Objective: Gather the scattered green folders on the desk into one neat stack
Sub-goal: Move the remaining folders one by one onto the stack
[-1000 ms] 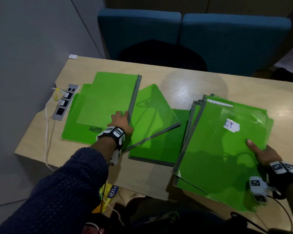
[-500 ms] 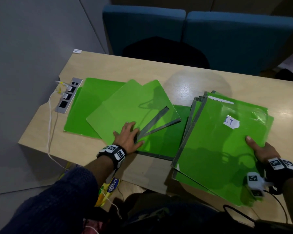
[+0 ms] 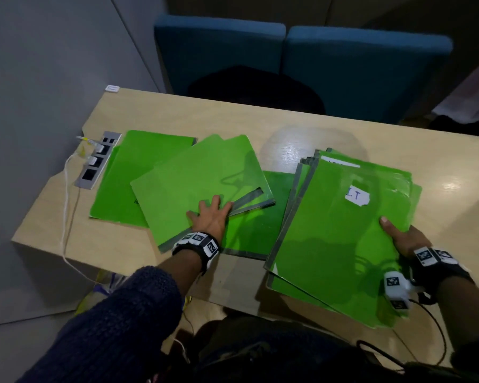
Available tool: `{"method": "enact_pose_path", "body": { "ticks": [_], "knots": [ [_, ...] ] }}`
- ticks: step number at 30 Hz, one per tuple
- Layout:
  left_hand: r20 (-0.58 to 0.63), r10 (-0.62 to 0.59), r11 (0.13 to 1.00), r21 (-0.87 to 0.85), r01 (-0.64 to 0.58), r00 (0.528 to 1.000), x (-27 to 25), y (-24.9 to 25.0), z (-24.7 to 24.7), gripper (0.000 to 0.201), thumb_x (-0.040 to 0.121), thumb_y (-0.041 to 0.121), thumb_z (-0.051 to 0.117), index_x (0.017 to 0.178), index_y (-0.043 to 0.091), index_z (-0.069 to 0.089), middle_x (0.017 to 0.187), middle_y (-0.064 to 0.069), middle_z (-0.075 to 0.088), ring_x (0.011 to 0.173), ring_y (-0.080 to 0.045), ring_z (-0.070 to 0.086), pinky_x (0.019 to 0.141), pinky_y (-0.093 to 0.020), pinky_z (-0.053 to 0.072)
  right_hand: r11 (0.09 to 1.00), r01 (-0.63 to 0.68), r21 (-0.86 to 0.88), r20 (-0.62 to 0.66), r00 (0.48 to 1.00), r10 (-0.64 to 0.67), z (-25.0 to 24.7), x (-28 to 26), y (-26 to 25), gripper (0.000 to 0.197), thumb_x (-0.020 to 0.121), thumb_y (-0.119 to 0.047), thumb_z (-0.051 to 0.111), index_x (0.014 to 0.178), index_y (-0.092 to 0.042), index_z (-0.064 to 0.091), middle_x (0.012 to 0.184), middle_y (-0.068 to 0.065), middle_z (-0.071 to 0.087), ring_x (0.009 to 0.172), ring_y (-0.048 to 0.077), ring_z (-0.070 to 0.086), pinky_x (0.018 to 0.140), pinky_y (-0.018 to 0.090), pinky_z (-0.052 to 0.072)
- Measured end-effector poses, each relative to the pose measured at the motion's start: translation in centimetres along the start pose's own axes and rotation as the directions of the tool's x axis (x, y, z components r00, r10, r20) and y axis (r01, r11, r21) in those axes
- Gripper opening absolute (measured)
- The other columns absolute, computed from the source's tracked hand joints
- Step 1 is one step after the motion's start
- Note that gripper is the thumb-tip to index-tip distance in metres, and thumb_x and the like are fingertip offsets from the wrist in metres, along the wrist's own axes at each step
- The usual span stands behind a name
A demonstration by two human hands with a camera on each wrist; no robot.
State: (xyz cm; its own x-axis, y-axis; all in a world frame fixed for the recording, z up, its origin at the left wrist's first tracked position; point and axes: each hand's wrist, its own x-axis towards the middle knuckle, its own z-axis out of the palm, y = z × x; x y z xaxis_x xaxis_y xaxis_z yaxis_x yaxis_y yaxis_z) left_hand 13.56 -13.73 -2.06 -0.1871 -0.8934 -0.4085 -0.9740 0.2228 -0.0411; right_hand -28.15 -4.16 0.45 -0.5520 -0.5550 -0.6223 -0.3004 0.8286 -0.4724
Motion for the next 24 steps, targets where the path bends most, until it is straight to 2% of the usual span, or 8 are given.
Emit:
{"method": "enact_pose_path", "body": {
  "ticks": [4,7,9,12,15,17,19,24],
  "knots": [
    [-0.037,0.013,1.0,-0.007,-0.013,0.999,0.4,-1.3,0.5,0.062,0.081,-0.008,0.053,0.134,0.019,0.035,0.157,-0.002,0.011,0.146,-0.034,0.011,0.102,-0.076,0.015,1.0,0.007,0.005,-0.006,1.0,-0.007,-0.1,0.3,0.2,0.092,0.073,-0.075,0.053,0.13,-0.003,0.055,0.127,0.028,0.061,0.092,0.035,0.06,0.088,0.045,0.05],
    [-0.05,0.068,0.997,-0.022,-0.069,0.996,0.9,-2.2,0.5,0.06,0.084,-0.007,0.05,0.138,0.011,0.029,0.158,-0.003,0.017,0.142,-0.03,0.023,0.104,-0.069,0.029,1.0,0.011,0.024,-0.001,1.0,-0.011,-0.1,0.8,0.8,0.135,0.034,-0.101,0.048,0.13,-0.007,0.057,0.124,0.026,0.063,0.093,0.036,0.064,0.085,0.043,0.051],
    [-0.046,0.13,0.992,0.004,-0.13,0.99,1.3,-2.3,0.0,0.068,0.084,-0.001,0.057,0.142,0.013,0.025,0.154,-0.005,0.023,0.13,-0.033,0.036,0.099,-0.061,0.04,1.0,0.01,0.012,0.009,1.0,-0.01,-0.1,1.4,1.3,0.148,0.019,-0.105,0.043,0.13,-0.009,0.057,0.123,0.025,0.063,0.097,0.038,0.065,0.085,0.044,0.051],
    [-0.082,0.124,0.991,-0.05,-0.128,0.989,1.8,-2.4,-0.1,0.064,0.082,0.009,0.059,0.141,0.019,0.035,0.146,-0.002,0.036,0.121,-0.032,0.039,0.094,-0.062,0.041,1.0,0.016,0.009,0.017,1.0,-0.016,-0.3,1.8,1.5,0.149,0.017,-0.105,0.044,0.132,-0.01,0.056,0.126,0.024,0.062,0.104,0.04,0.064,0.092,0.049,0.051],
    [-0.106,0.213,0.966,-0.124,-0.226,0.971,1.3,-2.8,0.9,0.038,0.091,0.025,0.056,0.128,0.02,0.054,0.142,-0.001,0.044,0.131,-0.028,0.036,0.098,-0.069,0.032,1.0,0.009,0.005,0.016,1.0,-0.009,-0.3,1.9,1.9,0.146,0.019,-0.104,0.044,0.131,-0.012,0.057,0.126,0.024,0.063,0.104,0.04,0.064,0.094,0.05,0.05],
    [-0.056,0.268,0.958,-0.089,-0.272,0.962,0.9,-2.8,0.8,0.037,0.092,0.035,0.057,0.126,0.022,0.054,0.142,0.0,0.045,0.134,-0.024,0.035,0.101,-0.067,0.03,1.0,0.012,0.013,0.018,1.0,-0.012,-0.3,1.9,1.9,0.142,0.022,-0.104,0.045,0.131,-0.013,0.057,0.126,0.024,0.063,0.102,0.04,0.065,0.094,0.051,0.051],
    [-0.008,0.269,0.962,-0.048,-0.269,0.963,0.9,-2.4,0.0,0.044,0.092,0.035,0.056,0.133,0.023,0.046,0.138,0.0,0.045,0.129,-0.024,0.037,0.101,-0.062,0.034,1.0,0.015,0.018,0.026,1.0,-0.015,-0.4,1.7,1.7,0.139,0.026,-0.103,0.047,0.131,-0.013,0.057,0.125,0.024,0.063,0.101,0.04,0.065,0.093,0.052,0.051],
    [0.096,0.3,0.952,0.036,-0.305,0.949,1.5,-0.4,-1.0,0.087,0.088,0.004,0.056,0.152,0.022,0.001,0.15,-0.01,0.023,0.131,-0.034,0.033,0.102,-0.06,0.039,1.0,0.021,-0.001,0.02,1.0,-0.021,-0.4,1.5,1.5,0.143,0.024,-0.105,0.043,0.132,-0.012,0.057,0.126,0.024,0.062,0.104,0.041,0.064,0.095,0.049,0.049]
  ]
}}
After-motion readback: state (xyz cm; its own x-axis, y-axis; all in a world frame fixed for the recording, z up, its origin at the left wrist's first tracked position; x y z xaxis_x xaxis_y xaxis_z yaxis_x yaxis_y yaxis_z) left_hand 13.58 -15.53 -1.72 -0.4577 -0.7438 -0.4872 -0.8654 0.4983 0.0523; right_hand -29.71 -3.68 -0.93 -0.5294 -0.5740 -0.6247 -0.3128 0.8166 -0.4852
